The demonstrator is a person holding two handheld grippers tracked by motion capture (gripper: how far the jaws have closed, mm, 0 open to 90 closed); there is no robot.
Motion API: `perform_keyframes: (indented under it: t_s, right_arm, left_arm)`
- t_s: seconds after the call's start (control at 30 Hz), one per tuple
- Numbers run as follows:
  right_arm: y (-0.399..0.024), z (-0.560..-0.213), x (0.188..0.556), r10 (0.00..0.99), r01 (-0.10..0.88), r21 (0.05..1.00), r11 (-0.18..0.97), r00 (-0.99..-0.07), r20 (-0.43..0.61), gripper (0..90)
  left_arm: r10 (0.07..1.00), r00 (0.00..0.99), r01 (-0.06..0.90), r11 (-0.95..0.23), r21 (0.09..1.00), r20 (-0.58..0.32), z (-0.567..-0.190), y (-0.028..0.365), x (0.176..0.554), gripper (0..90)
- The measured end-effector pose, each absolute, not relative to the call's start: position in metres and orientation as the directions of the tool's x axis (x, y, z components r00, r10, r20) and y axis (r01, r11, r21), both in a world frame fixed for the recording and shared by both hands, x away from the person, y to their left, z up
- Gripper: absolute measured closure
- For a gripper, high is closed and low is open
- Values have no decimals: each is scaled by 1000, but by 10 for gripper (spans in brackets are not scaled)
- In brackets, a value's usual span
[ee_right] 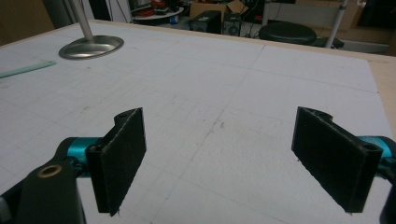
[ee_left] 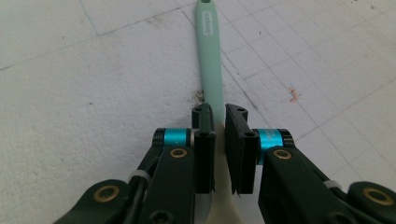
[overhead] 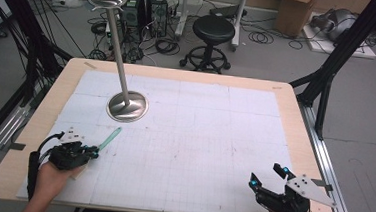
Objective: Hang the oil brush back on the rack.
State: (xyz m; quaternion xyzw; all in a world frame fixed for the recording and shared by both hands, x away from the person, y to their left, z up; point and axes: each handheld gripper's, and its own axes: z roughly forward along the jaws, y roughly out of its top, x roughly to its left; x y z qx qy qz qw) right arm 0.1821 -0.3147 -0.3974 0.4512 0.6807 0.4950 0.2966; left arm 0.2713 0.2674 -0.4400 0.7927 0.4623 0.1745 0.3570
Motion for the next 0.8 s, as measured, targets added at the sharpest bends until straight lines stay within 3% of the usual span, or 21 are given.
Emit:
perform_keyframes:
  t_s: [0.43,0.8]
  right_arm:
    - [-314,-397,182,905,326,940,100,-423,50,170]
    - [-313,-396,183,898,331,939,96,-437,62,169]
  left_arm:
    - [835,529,534,-189,824,-151,-426,271,259,819]
    - [794,586,444,-148,884,-162,-415,260,249,819]
